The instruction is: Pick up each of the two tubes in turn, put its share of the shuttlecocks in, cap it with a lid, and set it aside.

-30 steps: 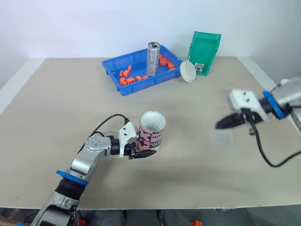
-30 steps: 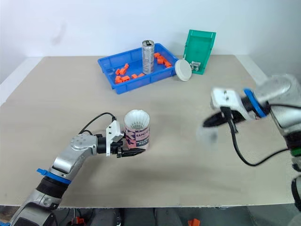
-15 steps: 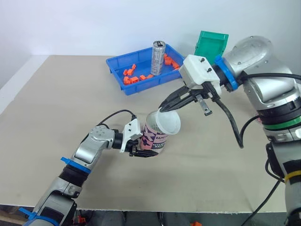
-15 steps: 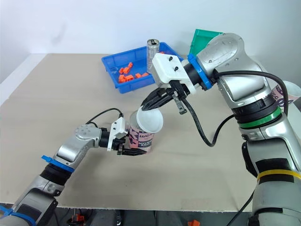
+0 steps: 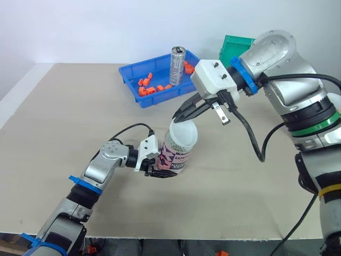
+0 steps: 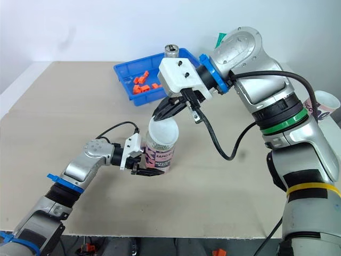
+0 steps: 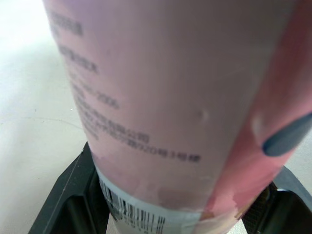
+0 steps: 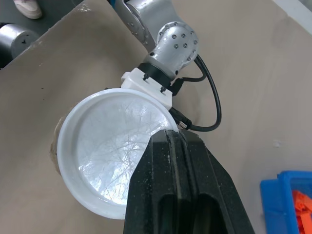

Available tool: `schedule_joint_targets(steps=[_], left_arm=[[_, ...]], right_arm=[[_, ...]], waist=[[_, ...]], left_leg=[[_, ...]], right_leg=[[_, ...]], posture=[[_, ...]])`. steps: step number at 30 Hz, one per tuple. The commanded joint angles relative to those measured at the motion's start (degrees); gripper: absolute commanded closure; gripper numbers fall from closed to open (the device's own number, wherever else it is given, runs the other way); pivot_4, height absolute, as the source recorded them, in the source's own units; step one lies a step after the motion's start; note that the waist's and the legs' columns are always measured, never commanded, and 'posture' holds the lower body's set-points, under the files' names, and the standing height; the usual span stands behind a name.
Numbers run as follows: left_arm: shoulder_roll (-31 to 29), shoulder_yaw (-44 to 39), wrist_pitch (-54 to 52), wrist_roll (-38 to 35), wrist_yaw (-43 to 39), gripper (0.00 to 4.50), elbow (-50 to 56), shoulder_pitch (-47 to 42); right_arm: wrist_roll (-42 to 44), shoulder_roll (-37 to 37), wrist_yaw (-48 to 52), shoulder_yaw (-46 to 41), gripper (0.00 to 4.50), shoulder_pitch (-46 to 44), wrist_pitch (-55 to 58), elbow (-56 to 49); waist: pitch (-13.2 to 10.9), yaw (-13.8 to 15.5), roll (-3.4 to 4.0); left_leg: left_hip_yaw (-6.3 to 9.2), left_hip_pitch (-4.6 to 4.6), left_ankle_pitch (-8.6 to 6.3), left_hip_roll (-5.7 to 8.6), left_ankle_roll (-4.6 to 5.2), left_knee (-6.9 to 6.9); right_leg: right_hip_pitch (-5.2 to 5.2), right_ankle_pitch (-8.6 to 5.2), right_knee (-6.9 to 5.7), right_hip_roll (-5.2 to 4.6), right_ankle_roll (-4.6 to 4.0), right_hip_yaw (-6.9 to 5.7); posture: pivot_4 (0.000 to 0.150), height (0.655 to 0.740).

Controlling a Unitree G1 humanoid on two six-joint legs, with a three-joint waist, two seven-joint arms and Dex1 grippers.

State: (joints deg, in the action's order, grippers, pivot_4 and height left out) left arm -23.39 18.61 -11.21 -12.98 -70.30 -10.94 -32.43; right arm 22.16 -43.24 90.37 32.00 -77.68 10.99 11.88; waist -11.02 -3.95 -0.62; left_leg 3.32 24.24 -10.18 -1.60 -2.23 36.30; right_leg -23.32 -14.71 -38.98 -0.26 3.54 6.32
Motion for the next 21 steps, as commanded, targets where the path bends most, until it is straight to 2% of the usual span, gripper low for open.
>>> schedule_joint_targets(steps=[1,11,21], left_arm=[[-0.3,1.1,-1.0,2.1,0.8,1.52,-2.0,1.0],[0.1,0.5,-1.4,1.9,1.4,1.52,-1.6,1.4],[-0.2,-0.3,-1.8,1.6,2.0,1.52,-1.4,1.3]], right_arm=[[1.2,-1.0,2.1,0.1,4.45,-1.0,-0.8,-2.7],[-3.2,3.1,2.1,-1.6,4.45,0.7,-2.4,-2.3],[-6.3,-0.2,2.1,1.9,4.45,2.3,-8.9,-4.6]], waist=[[0.0,0.0,0.0],[0.0,0.0,0.0],[0.0,0.1,0.0]], left_leg=[[0.0,0.0,0.0,0.0,0.0,0.0],[0.0,0.0,0.0,0.0,0.0,0.01],[0.0,0.0,0.0,0.01,0.0,0.01]], right_leg=[[0.0,0.0,0.0,0.0,0.0,0.0],[0.01,0.02,0.0,0.0,0.02,0.0],[0.01,0.02,0.0,0.0,0.02,0.0]], posture=[[0.15,0.74],[0.15,0.74],[0.15,0.74]])
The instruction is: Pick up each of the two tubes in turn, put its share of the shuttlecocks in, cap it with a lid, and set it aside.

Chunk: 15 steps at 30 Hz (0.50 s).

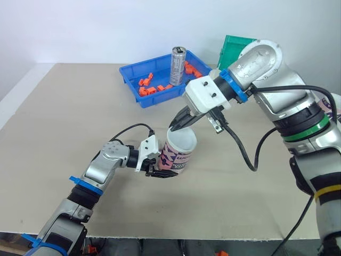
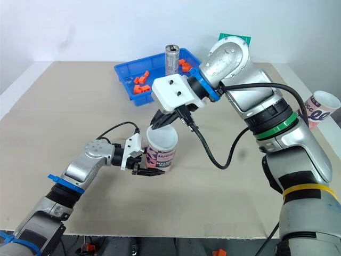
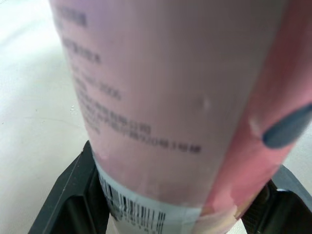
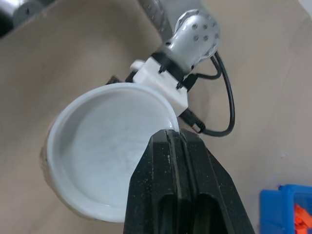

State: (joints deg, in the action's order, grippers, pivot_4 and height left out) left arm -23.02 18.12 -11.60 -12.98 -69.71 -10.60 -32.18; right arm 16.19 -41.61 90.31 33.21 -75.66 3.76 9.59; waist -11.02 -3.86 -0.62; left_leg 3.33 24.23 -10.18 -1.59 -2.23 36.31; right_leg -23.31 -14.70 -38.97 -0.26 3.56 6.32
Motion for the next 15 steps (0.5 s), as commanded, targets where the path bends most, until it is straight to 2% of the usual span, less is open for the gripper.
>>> schedule_joint_targets(steps=[1,9,15], left_arm=[[-0.6,0.1,-1.4,1.6,1.4,1.52,-1.7,1.1],[-0.5,-0.2,-1.8,1.2,1.8,1.52,-1.7,1.0],[-0.3,-0.2,-1.7,1.2,2.0,1.52,-1.7,1.1]], right_arm=[[0.0,-2.2,2.2,1.0,4.45,0.3,-2.0,-2.7],[0.3,-3.6,2.2,3.3,4.45,0.2,-3.8,-4.3],[4.6,-2.1,2.2,1.8,4.45,-5.0,-1.5,-0.7]], waist=[[0.0,0.0,0.0],[0.0,0.0,0.0],[0.0,0.0,0.0]], left_leg=[[0.0,0.0,0.0,0.0,0.0,0.0],[0.0,-0.01,0.0,0.0,0.0,0.0],[0.0,-0.02,0.0,-0.01,0.0,0.0]], right_leg=[[0.0,0.0,0.0,0.0,0.0,0.0],[0.0,-0.01,0.0,0.0,-0.01,0.0],[0.0,0.0,0.0,-0.01,-0.02,0.0]], posture=[[0.15,0.74],[0.15,0.74],[0.15,0.74]])
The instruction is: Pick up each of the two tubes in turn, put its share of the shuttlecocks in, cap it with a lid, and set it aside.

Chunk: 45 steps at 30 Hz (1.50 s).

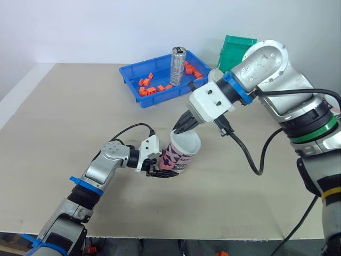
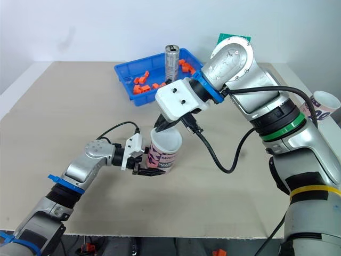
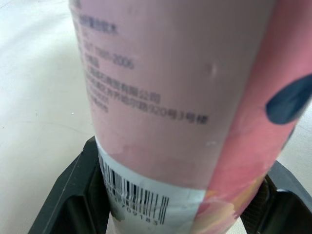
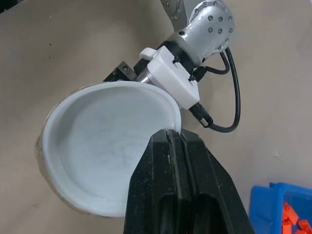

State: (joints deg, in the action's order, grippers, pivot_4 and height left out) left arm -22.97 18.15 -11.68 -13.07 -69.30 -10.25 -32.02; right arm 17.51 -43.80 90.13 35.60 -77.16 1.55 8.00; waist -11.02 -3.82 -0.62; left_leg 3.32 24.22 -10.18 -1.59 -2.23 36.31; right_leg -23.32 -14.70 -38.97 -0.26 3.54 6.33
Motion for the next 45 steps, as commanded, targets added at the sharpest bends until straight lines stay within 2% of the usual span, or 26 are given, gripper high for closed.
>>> schedule_joint_targets(steps=[1,11,26,39,42,45], left_arm=[[-0.3,-0.2,-1.5,1.3,1.6,1.52,-2.2,0.9],[-0.4,-0.3,-1.2,1.2,1.8,1.52,-2.9,0.5],[-0.8,-0.6,-2.0,0.9,2.1,1.52,-1.5,1.4],[-0.7,-0.6,-2.3,0.8,2.4,1.52,-1.3,1.5],[-0.7,-0.7,-2.4,0.7,2.5,1.52,-1.1,1.6],[-0.6,-0.8,-2.4,0.6,2.6,1.52,-1.0,1.7]], right_arm=[[4.0,0.2,2.4,-0.7,4.45,-4.4,1.0,1.6],[8.1,-0.7,2.4,0.1,4.45,-7.6,0.6,2.4],[0.5,-0.5,2.4,3.4,4.45,-4.3,-5.6,4.9],[5.0,-4.1,2.4,5.2,4.45,-3.1,-3.6,-1.7],[3.9,-3.3,2.4,5.1,4.45,-1.8,-4.2,-2.5],[-0.1,0.6,2.4,3.2,4.45,0.7,-3.9,-2.2]], waist=[[0.0,0.0,0.0],[0.0,0.0,0.0],[0.0,-0.1,0.0],[0.0,-0.1,0.0],[0.0,-0.1,0.0],[0.0,-0.1,0.0]], left_leg=[[0.0,0.0,0.0,0.0,0.0,0.0],[-0.01,0.0,0.01,-0.01,0.0,0.0],[-0.02,0.0,0.01,-0.01,0.01,0.0],[-0.01,0.0,0.01,-0.01,0.01,0.0],[-0.02,0.0,0.01,-0.01,0.01,-0.01],[-0.01,0.0,0.01,-0.01,0.01,-0.04]], right_leg=[[0.0,0.0,0.0,0.0,0.0,0.0],[-0.01,-0.02,0.0,0.0,-0.09,0.0],[-0.02,-0.01,0.0,0.0,-0.1,0.0],[-0.01,-0.07,0.0,-0.01,-0.17,0.0],[-0.01,-0.07,0.01,-0.01,-0.13,0.0],[-0.01,-0.04,0.0,-0.01,-0.06,0.0]], posture=[[0.15,0.74],[0.15,0.74],[0.15,0.74],[0.15,0.74],[0.15,0.74],[0.15,0.74]])
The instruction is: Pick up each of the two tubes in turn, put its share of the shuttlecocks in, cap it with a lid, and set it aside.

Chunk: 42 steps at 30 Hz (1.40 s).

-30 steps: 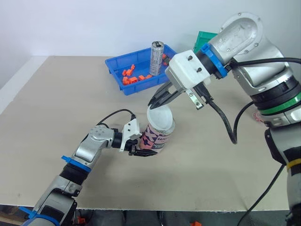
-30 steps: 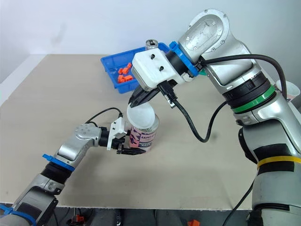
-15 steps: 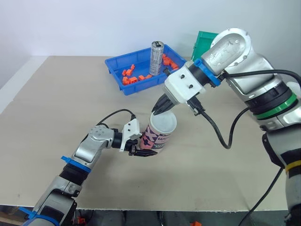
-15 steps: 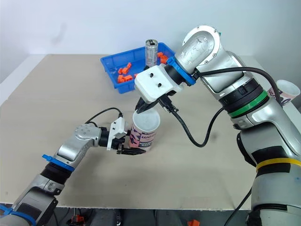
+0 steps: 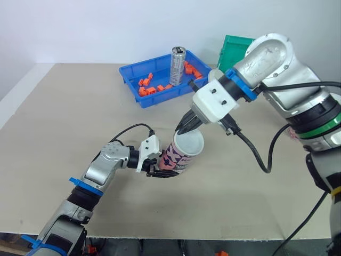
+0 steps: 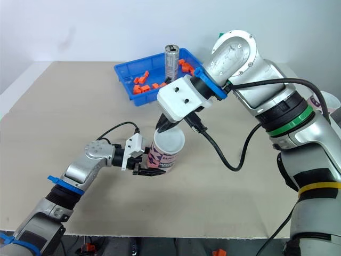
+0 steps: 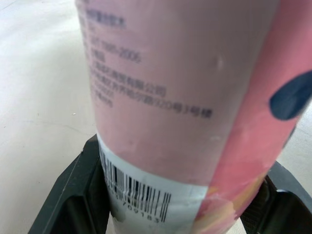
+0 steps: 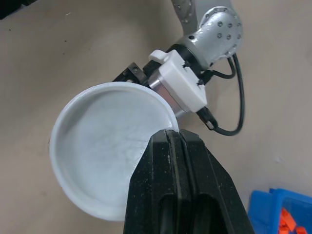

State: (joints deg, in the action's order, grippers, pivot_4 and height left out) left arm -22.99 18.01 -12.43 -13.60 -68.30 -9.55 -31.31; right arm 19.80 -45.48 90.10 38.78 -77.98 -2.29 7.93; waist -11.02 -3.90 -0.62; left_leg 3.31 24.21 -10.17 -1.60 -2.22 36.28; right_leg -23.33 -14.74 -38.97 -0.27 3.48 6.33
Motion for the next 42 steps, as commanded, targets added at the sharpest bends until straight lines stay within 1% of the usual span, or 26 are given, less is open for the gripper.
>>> schedule_joint_targets(steps=[1,2,3,4,6,8,12,15,16,18,19,20,22,23,25,26,28,33,37,40,41,42], left_arm=[[-0.6,-0.6,-1.7,1.2,1.7,1.52,-1.6,1.0],[-0.6,-0.7,-1.8,1.1,1.8,1.52,-1.5,1.1],[-0.6,-0.7,-1.8,1.1,1.8,1.52,-1.5,1.1],[-0.6,-0.7,-1.8,1.1,1.9,1.52,-1.5,1.1],[-0.6,-0.8,-2.0,1.0,2.0,1.52,-1.3,1.2],[-0.7,-0.8,-2.1,1.0,2.0,1.52,-1.2,1.2],[-0.6,-0.9,-2.1,1.0,2.1,1.52,-1.2,1.2],[-0.4,-0.9,-2.1,1.2,2.1,1.52,-1.3,1.2],[-0.5,-0.9,-2.0,1.2,2.1,1.52,-1.3,1.2],[-0.5,-0.9,-1.9,1.1,2.1,1.52,-1.4,1.2],[-0.5,-0.9,-1.8,1.2,2.0,1.52,-1.5,1.2],[-0.5,-0.8,-1.8,1.2,2.0,1.52,-1.5,1.2],[-0.5,-0.8,-1.7,1.2,1.9,1.52,-1.7,1.1],[-0.5,-0.8,-1.6,1.3,1.9,1.52,-1.8,1.0],[-0.5,-0.8,-1.5,1.3,1.7,1.52,-2.0,0.8],[-0.5,-0.8,-1.5,1.3,1.7,1.52,-2.1,0.6],[-0.5,-0.9,-1.3,1.3,1.6,1.52,-2.5,0.4],[-0.4,-0.9,-1.1,1.4,1.5,1.52,-2.9,0.1],[-0.2,-1.0,-1.1,1.3,1.7,1.52,-2.9,-0.1],[-0.1,-1.1,-1.1,1.2,2.0,1.52,-2.9,-0.2],[-0.1,-1.2,-1.1,1.2,2.0,1.52,-2.9,-0.2],[-0.1,-1.3,-1.1,1.0,2.1,1.52,-2.8,-0.1]], right_arm=[[-4.7,3.6,1.9,-0.1,4.45,2.0,0.0,-1.2],[-6.6,4.2,2.0,-0.2,3.82,2.6,-0.5,-0.6],[-8.2,5.0,1.8,-0.7,3.66,2.9,-0.9,0.0],[-9.3,5.7,1.7,-1.2,3.34,3.0,-0.6,0.4],[-10.9,7.0,1.5,-2.5,2.31,3.3,-0.8,0.8],[-12.2,8.4,0.6,-3.6,1.76,3.2,-0.2,1.6],[-13.5,10.6,0.0,-6.3,1.76,2.6,0.3,3.9],[-8.6,11.2,1.8,-11.2,1.76,-1.6,6.5,7.4],[-4.9,9.7,2.2,-11.7,1.76,-2.8,9.0,7.6],[-1.1,7.6,2.4,-11.6,1.76,-3.9,11.1,7.6],[1.2,5.9,2.4,-11.3,2.13,-3.6,12.4,6.3],[2.6,4.9,2.4,-11.0,2.34,-3.3,13.2,5.5],[3.8,3.4,2.4,-10.3,3.01,-2.4,13.1,3.8],[4.2,2.8,2.4,-9.9,3.51,-1.5,13.1,2.6],[4.1,2.4,2.4,-9.3,4.26,-0.1,13.3,0.8],[4.0,2.3,2.4,-8.9,4.39,0.5,13.4,0.1],[2.4,2.6,2.4,-7.7,4.39,1.6,12.8,-0.9],[-9.0,5.6,1.7,-3.5,4.39,5.4,8.6,-0.7],[-12.1,5.7,2.4,-0.9,4.39,7.4,4.7,-1.4],[-13.1,6.1,2.4,-1.6,4.39,7.3,3.5,-0.2],[-12.1,6.2,2.4,-2.6,4.39,6.9,4.1,0.2],[-9.1,6.7,2.4,-5.3,4.39,6.2,6.6,0.4]], waist=[[0.0,0.1,-0.01],[0.0,0.0,-0.02],[0.0,0.0,-0.02],[0.0,0.0,-0.02],[0.0,0.0,-0.02],[0.0,0.0,-0.04],[0.0,-0.2,-0.04],[0.0,-0.3,-0.04],[0.0,-0.3,-0.04],[0.0,-0.2,-0.05],[0.0,-0.2,-0.05],[0.0,-0.2,-0.06],[0.0,-0.3,-0.06],[0.0,-0.3,-0.06],[0.0,-0.3,-0.06],[0.0,-0.3,-0.06],[0.0,-0.3,-0.06],[0.0,-0.4,-0.06],[0.1,-0.4,-0.15],[0.1,-0.4,-0.21],[0.2,-0.4,-0.23],[0.2,-0.4,-0.24]], left_leg=[[0.01,0.0,0.0,0.0,0.0,0.0],[0.02,-0.01,0.0,0.0,0.0,0.0],[0.01,-0.04,0.0,-0.01,0.0,0.0],[0.01,-0.03,0.0,-0.01,0.0,0.0],[0.01,-0.04,0.0,-0.01,0.0,0.01],[0.01,-0.05,0.0,-0.01,0.0,0.03],[0.0,-0.14,0.01,-0.06,0.0,0.03],[0.0,-0.13,0.09,-0.07,-0.02,0.03],[0.0,-0.13,0.1,-0.07,-0.02,0.03],[0.0,-0.03,0.15,-0.05,-0.05,0.02],[0.01,-0.01,0.15,-0.04,-0.05,0.02],[0.01,-0.01,0.15,-0.03,-0.06,0.01],[0.01,-0.01,0.14,-0.02,-0.07,-0.05],[0.0,-0.02,0.14,-0.02,-0.07,-0.08],[0.0,-0.04,0.14,-0.03,-0.07,-0.1],[0.0,-0.04,0.14,-0.03,-0.06,-0.1],[0.0,-0.05,0.15,-0.03,-0.06,-0.09],[-0.02,-0.05,0.15,-0.02,-0.06,-0.08],[-0.01,-0.15,0.15,-0.04,-0.07,-0.08],[-0.01,-0.21,0.15,-0.04,-0.07,-0.08],[-0.02,-0.26,0.15,-0.04,-0.07,-0.08],[-0.02,-0.28,0.15,-0.05,-0.07,-0.08]], right_leg=[[0.0,0.0,0.0,0.0,0.0,-0.01],[0.01,0.0,0.0,0.01,0.01,-0.01],[0.02,0.01,0.0,0.01,0.0,-0.01],[0.02,0.01,0.0,0.01,0.01,-0.01],[0.03,0.02,-0.01,0.01,-0.02,-0.02],[0.05,0.03,0.0,0.01,-0.03,-0.02],[0.08,0.05,-0.01,0.06,-0.13,-0.02],[0.05,0.09,-0.02,0.07,-0.26,-0.02],[0.05,0.09,-0.02,0.07,-0.26,-0.02],[-0.02,0.12,-0.02,0.04,-0.27,-0.01],[-0.02,0.1,-0.01,0.03,-0.25,-0.01],[-0.02,0.08,0.01,0.02,-0.22,-0.01],[0.0,0.02,0.04,0.01,-0.19,-0.01],[-0.02,0.02,0.04,0.01,-0.19,0.0],[-0.02,0.02,0.03,0.03,-0.2,0.0],[-0.03,0.03,0.02,0.03,-0.2,0.0],[-0.03,0.03,0.02,0.04,-0.21,0.0],[-0.04,0.04,0.02,0.04,-0.19,0.01],[0.07,0.07,0.02,0.05,-0.11,0.0],[0.1,0.04,0.02,0.05,-0.2,0.0],[0.13,0.06,0.02,0.05,-0.22,0.0],[0.14,0.06,0.02,0.05,-0.24,0.0]], posture=[[0.15,0.74],[0.15,0.74],[0.15,0.74],[0.15,0.74],[0.15,0.74],[0.15,0.74],[0.15,0.74],[0.15,0.74],[0.15,0.74],[0.15,0.74],[0.15,0.74],[0.15,0.74],[0.15,0.74],[0.15,0.74],[0.15,0.74],[0.15,0.74],[0.15,0.74],[0.15,0.74],[0.15,0.74],[0.15,0.74],[0.15,0.74],[0.15,0.74]])
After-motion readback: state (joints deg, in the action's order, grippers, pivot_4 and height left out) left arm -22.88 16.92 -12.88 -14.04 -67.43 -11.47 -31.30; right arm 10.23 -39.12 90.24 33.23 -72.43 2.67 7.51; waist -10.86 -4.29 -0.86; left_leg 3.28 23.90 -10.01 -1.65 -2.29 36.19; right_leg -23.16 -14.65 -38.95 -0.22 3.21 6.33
